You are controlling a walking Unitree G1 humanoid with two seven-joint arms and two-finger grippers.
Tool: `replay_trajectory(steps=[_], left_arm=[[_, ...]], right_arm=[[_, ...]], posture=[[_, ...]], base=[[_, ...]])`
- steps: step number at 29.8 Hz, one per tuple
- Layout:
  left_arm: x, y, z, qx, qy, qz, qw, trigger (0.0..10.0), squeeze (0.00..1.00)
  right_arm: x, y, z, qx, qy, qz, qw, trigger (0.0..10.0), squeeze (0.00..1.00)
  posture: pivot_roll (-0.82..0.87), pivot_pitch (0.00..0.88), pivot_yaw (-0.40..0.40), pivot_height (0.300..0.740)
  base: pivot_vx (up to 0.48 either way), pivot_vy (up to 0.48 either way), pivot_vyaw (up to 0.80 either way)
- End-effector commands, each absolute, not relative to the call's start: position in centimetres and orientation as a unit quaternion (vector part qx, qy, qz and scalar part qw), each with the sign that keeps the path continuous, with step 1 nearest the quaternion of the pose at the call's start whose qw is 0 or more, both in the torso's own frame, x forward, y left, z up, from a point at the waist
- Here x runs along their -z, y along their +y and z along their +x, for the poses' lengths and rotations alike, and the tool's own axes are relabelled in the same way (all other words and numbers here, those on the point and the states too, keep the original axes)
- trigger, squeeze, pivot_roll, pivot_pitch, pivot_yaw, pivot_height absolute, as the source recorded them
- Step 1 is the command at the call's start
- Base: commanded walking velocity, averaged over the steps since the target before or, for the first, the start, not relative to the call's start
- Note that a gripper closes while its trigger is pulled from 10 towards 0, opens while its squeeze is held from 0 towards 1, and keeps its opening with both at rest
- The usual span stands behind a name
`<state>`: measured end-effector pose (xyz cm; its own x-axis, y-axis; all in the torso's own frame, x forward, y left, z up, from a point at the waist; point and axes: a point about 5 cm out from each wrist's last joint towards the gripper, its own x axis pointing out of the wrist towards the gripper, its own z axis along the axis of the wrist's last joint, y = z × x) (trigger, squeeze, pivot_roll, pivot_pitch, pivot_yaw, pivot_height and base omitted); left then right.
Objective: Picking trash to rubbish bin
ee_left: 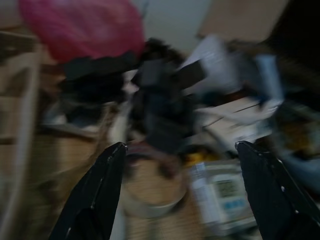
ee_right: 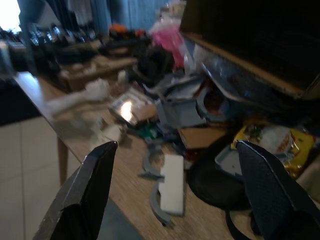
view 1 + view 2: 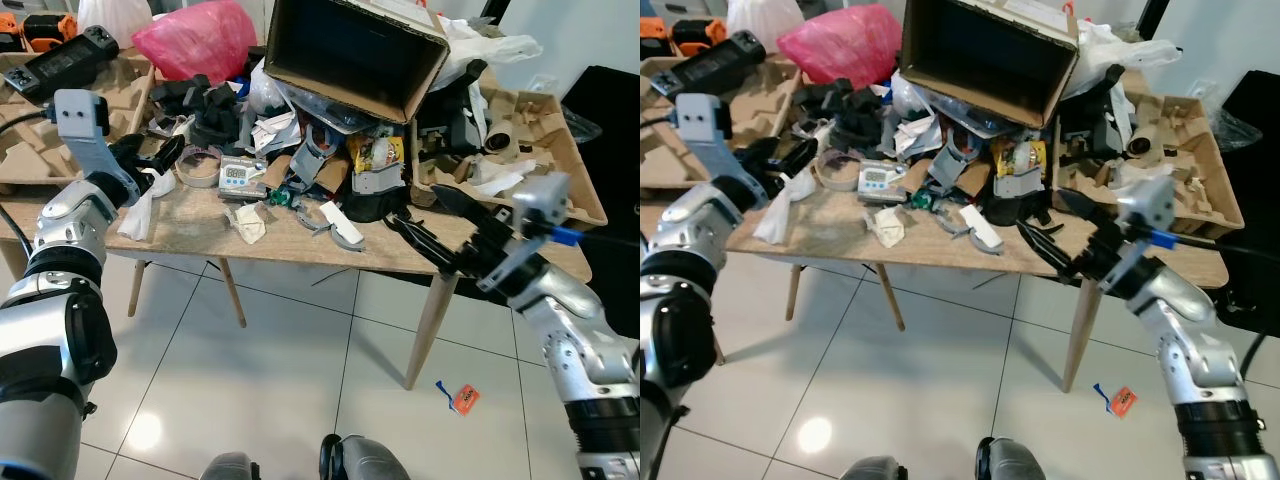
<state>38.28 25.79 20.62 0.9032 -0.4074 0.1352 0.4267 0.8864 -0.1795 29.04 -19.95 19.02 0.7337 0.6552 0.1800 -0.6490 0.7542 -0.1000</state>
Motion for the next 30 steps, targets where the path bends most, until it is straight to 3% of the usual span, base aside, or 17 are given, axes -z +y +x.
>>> replay_trajectory(steps=[1,4,18,23,30], left_arm=[[-20.0,25.3,38.1,0.240,-0.039,-0.118,0.963,10.0,0.00],[-19.0,24.7,37.9,0.265,-0.019,-0.129,0.955,10.0,0.00],[-18.8,23.3,38.6,0.223,-0.041,-0.158,0.961,10.0,0.00],[-17.9,21.1,38.8,0.246,-0.029,-0.182,0.952,10.0,0.00],[-17.5,20.9,38.9,0.223,-0.024,-0.185,0.957,10.0,0.00]], right_arm=[[-18.2,-19.8,29.3,-0.340,-0.079,-0.023,0.937,10.0,0.00],[-18.0,-18.6,30.3,-0.327,-0.076,-0.031,0.942,10.0,0.00],[-17.1,-14.4,31.8,-0.331,-0.068,-0.026,0.941,10.0,0.00],[-17.7,-12.1,31.8,-0.373,-0.082,-0.006,0.924,10.0,0.00],[-17.9,-10.1,31.1,-0.408,-0.090,0.012,0.909,10.0,0.00]], posture=[[0.11,0.099,-0.038,0.740],[0.11,0.099,-0.038,0.740],[0.11,0.116,-0.038,0.740],[0.11,0.133,-0.041,0.740],[0.11,0.152,-0.041,0.740]], base=[[0.000,0.000,0.00],[0.000,0.000,0.00],[0.000,0.000,0.00],[0.000,0.000,0.00],[0.000,0.000,0.00]])
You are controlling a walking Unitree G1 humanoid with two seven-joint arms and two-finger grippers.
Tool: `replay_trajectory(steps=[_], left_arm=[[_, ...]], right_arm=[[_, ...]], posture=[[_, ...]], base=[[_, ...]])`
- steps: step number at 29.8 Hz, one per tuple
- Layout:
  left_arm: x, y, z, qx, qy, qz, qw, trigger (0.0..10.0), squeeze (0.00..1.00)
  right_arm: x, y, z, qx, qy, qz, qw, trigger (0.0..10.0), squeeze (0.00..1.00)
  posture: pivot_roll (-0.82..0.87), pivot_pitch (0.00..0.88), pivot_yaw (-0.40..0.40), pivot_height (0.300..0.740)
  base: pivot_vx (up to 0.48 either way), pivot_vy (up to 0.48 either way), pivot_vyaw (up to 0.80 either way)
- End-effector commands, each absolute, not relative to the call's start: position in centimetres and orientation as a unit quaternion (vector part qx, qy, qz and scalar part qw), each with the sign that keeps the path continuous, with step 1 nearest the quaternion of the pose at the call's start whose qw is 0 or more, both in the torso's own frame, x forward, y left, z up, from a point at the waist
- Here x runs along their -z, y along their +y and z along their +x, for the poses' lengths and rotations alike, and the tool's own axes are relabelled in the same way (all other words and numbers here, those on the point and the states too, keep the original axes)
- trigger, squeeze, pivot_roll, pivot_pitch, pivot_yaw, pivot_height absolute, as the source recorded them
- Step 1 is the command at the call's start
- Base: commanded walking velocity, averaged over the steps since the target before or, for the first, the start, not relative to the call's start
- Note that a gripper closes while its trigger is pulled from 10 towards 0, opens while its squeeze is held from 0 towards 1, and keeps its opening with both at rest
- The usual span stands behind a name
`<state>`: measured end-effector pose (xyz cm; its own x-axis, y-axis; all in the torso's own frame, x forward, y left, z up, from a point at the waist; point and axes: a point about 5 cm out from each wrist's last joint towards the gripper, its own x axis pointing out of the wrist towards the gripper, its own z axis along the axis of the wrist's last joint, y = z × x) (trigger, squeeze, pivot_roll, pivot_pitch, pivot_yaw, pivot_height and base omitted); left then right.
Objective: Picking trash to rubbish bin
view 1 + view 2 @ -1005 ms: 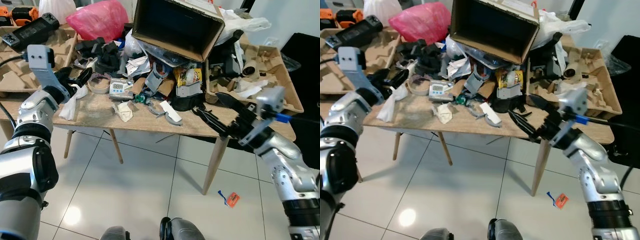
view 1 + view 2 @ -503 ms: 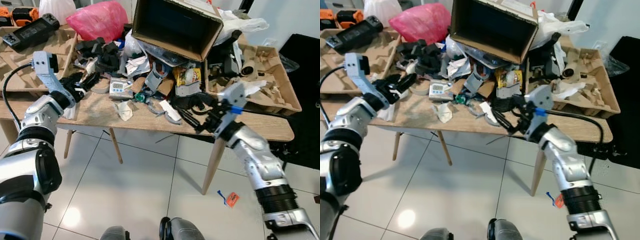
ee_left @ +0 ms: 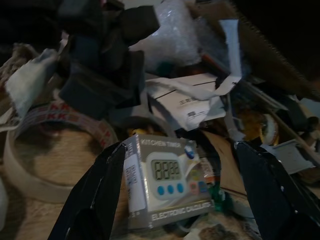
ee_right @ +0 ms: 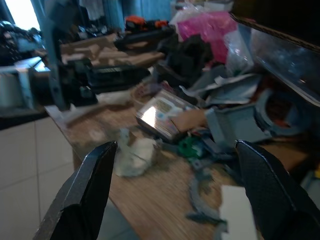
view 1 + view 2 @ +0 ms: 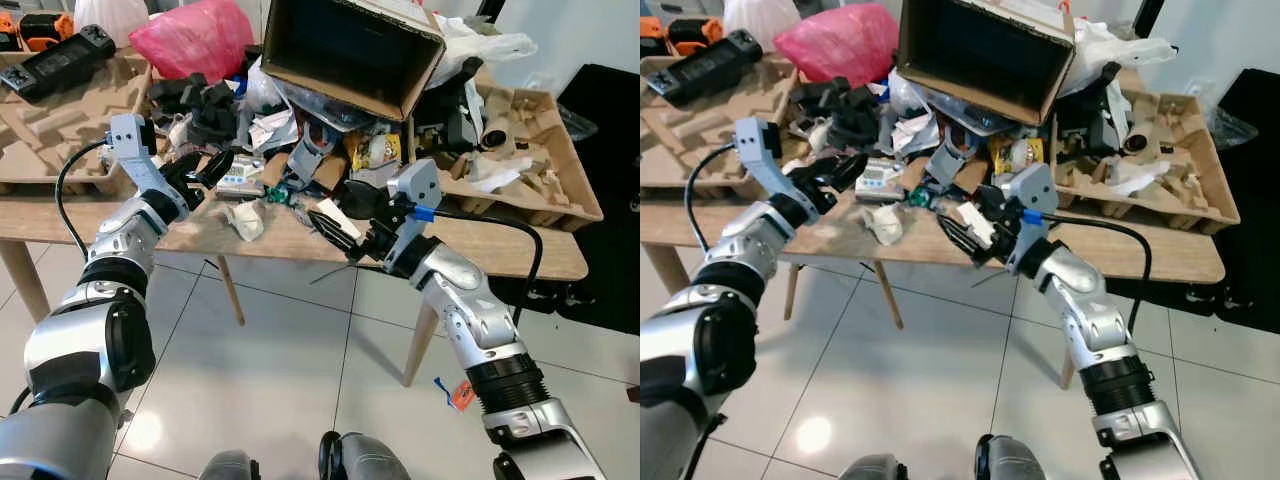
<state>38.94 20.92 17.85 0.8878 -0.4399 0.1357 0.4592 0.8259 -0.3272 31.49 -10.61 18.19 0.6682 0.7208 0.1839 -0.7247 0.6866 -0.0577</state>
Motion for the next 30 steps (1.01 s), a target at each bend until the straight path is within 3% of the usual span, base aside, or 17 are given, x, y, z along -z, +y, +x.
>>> replay_trajectory(steps=[1,13,30], left_arm=[[-17.4,21.0,39.0,0.213,-0.023,-0.182,0.960,10.0,0.00],[-17.7,21.8,39.2,0.157,-0.028,-0.162,0.974,10.0,0.00],[-16.0,18.2,39.3,0.196,0.010,-0.161,0.967,10.0,0.00]], right_arm=[[-17.8,-10.0,31.0,-0.409,-0.090,0.014,0.908,10.0,0.00],[-17.6,-9.5,30.8,-0.411,-0.089,0.021,0.907,10.0,0.00],[-17.8,-9.5,30.2,-0.410,-0.090,0.019,0.907,10.0,0.00]], posture=[[0.11,0.155,-0.042,0.740],[0.10,0.170,-0.041,0.740],[0.08,0.178,-0.038,0.740]], base=[[0.000,0.000,0.00],[0.000,0.000,0.00],[0.000,0.000,0.00]])
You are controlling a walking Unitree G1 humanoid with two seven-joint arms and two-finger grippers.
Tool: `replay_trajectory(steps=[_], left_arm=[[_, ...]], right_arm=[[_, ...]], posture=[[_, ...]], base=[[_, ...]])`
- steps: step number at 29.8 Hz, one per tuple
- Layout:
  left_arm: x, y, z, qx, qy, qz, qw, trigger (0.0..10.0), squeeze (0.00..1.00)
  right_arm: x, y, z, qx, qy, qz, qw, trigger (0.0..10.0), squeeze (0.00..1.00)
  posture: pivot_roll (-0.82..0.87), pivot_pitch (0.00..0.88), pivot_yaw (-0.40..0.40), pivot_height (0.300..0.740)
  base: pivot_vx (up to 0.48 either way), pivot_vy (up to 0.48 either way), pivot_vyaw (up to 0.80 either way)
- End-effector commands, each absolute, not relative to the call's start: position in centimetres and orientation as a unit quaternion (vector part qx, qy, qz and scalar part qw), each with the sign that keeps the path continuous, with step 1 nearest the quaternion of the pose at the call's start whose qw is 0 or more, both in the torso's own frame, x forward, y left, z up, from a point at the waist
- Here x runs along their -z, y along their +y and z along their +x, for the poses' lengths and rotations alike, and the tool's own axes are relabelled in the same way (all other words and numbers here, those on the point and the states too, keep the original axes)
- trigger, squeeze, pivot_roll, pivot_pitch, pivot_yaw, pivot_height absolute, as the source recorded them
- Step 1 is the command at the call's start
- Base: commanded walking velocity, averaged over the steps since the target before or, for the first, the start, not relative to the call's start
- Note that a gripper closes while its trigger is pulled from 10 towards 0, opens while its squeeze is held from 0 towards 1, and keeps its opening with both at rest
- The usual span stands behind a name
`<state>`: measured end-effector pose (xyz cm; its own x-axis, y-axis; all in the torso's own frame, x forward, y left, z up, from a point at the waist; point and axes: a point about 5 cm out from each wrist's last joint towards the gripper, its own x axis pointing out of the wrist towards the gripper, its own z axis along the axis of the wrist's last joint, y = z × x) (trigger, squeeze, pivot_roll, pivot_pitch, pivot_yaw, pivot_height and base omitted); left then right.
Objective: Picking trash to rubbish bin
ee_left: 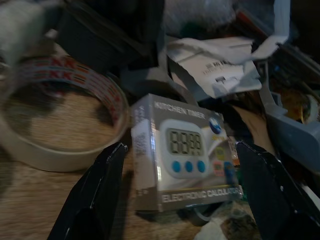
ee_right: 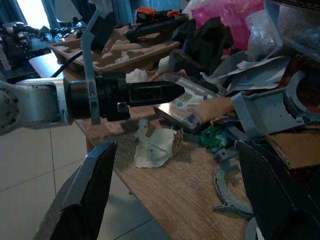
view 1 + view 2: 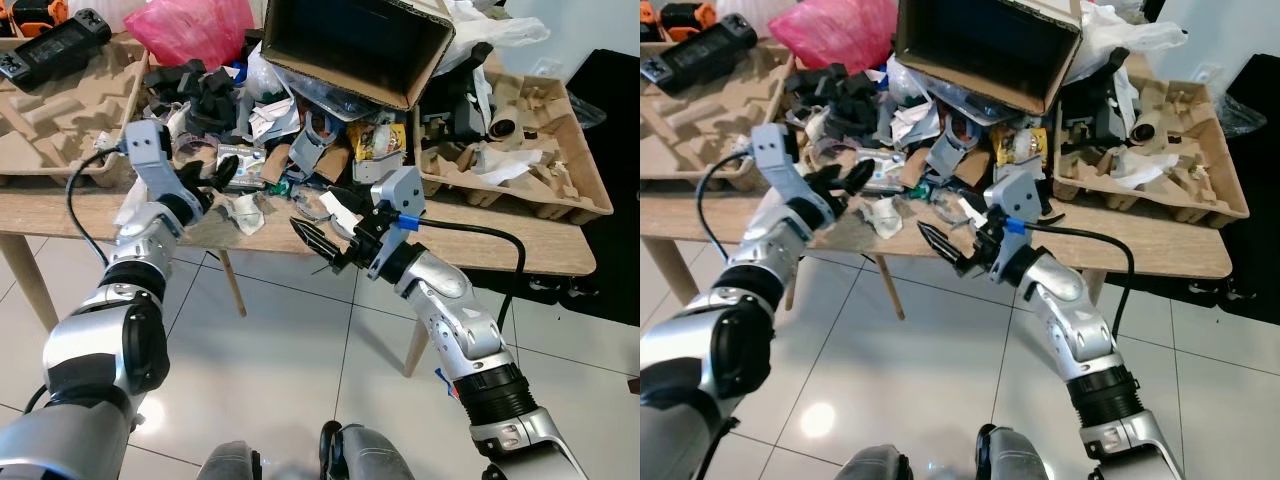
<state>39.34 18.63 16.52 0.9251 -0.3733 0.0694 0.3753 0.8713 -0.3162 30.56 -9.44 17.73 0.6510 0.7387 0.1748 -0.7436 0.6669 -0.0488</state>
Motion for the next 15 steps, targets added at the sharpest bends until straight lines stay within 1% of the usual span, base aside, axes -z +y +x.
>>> replay_trajectory(steps=[1,11,15], left_arm=[[-16.0,18.1,39.3,0.196,0.011,-0.161,0.967,10.0,0.00],[-16.3,18.3,39.4,0.185,0.006,-0.168,0.968,10.0,0.00],[-16.3,18.4,39.4,0.181,0.006,-0.185,0.966,10.0,0.00]], right_arm=[[-17.9,-9.5,30.1,-0.413,-0.092,0.022,0.906,10.0,0.00],[-17.9,-9.2,29.4,-0.424,-0.089,0.028,0.901,10.0,0.00],[-17.7,-9.0,29.0,-0.426,-0.085,0.027,0.900,10.0,0.00]], posture=[[0.07,0.182,-0.038,0.740],[0.06,0.206,-0.042,0.740],[0.06,0.217,-0.044,0.740]], base=[[0.000,0.000,0.00],[0.000,0.000,0.00],[0.000,0.000,0.00]])
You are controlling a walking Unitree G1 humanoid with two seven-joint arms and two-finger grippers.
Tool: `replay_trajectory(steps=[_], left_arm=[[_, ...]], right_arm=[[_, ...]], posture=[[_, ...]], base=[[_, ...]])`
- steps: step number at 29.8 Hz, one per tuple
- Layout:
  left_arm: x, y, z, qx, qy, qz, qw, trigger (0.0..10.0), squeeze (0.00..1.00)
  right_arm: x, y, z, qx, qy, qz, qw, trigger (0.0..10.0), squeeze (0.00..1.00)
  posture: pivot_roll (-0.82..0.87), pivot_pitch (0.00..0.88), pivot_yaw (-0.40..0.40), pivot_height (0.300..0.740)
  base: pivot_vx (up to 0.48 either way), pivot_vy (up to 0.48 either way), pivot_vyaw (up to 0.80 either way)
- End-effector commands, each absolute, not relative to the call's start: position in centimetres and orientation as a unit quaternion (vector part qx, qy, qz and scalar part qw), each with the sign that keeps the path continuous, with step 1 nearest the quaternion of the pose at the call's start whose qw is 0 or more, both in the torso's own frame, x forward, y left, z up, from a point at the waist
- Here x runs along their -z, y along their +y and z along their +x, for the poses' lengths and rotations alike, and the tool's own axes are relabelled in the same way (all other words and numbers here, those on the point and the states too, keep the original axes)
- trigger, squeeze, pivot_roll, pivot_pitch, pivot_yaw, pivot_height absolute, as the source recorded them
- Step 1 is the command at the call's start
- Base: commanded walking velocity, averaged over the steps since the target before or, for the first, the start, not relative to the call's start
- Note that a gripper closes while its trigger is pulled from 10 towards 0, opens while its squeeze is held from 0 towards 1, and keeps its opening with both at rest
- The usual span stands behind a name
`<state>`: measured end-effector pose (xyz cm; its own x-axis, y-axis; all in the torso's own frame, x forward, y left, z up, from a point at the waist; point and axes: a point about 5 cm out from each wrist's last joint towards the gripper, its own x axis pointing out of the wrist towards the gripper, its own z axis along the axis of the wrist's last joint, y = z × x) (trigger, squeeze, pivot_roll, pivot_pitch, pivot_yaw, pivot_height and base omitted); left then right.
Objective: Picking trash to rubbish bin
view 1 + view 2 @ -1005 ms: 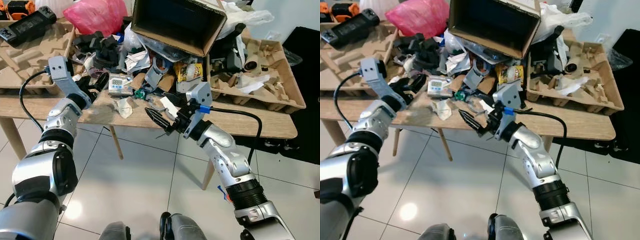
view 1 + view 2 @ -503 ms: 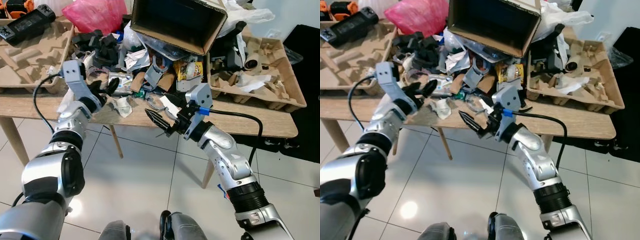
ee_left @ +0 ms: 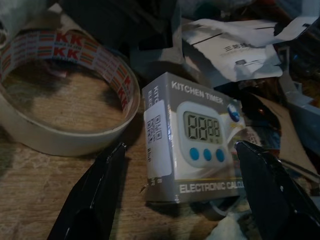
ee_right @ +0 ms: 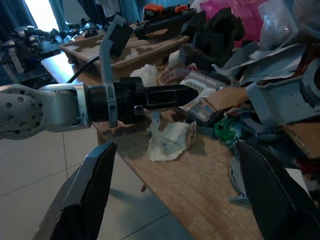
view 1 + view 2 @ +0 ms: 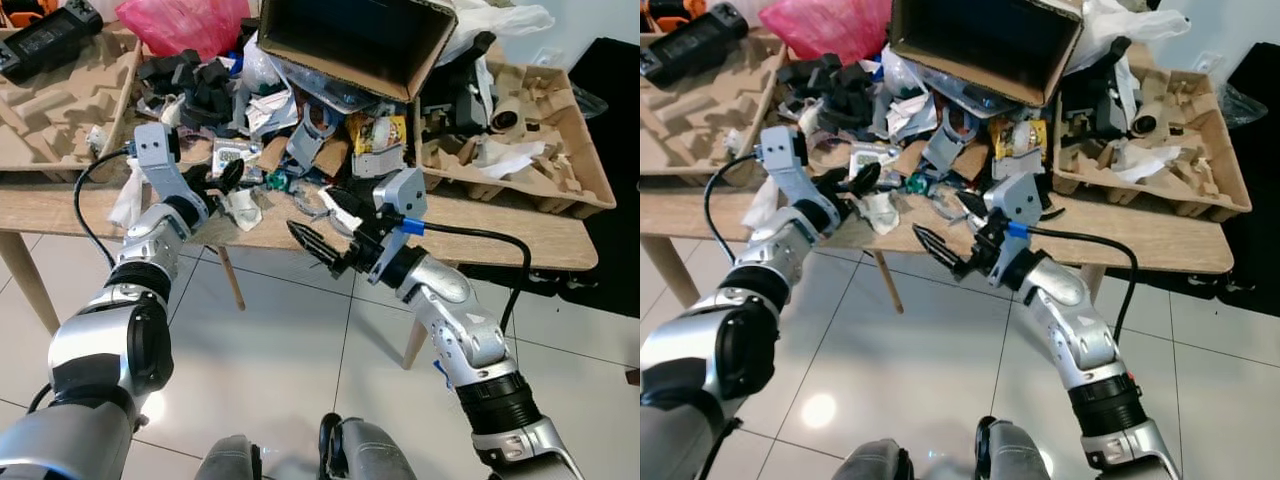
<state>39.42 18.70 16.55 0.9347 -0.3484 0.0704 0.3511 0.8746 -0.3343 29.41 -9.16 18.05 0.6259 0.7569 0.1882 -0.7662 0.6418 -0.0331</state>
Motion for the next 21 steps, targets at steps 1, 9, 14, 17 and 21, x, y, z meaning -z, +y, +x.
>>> replay_trajectory(steps=[1,9,14,17,21], left_arm=[[-16.3,18.4,39.4,0.181,0.006,-0.185,0.966,10.0,0.00],[-16.2,17.3,39.4,0.226,0.015,-0.217,0.949,10.0,0.00],[-16.5,16.2,39.4,0.262,0.019,-0.225,0.939,10.0,0.00],[-16.5,16.0,39.4,0.267,0.020,-0.226,0.937,10.0,0.00],[-16.7,15.8,39.5,0.275,0.016,-0.224,0.935,0.0,0.00]], right_arm=[[-17.7,-9.0,29.0,-0.426,-0.085,0.027,0.900,10.0,0.00],[-17.8,-8.9,28.7,-0.427,-0.084,0.027,0.900,10.0,0.00],[-18.1,-8.9,28.6,-0.426,-0.086,0.026,0.900,10.0,0.00],[-18.2,-8.9,28.6,-0.426,-0.087,0.025,0.900,10.0,0.00],[-18.3,-9.0,28.6,-0.424,-0.089,0.024,0.901,10.0,0.00]], posture=[[0.06,0.217,-0.044,0.740],[0.05,0.228,-0.041,0.740],[0.05,0.228,-0.038,0.740],[0.05,0.228,-0.038,0.740],[0.05,0.223,-0.037,0.740]], base=[[0.000,0.000,0.00],[0.000,0.000,0.00],[0.000,0.000,0.00],[0.000,0.000,0.00],[0.000,0.000,0.00]])
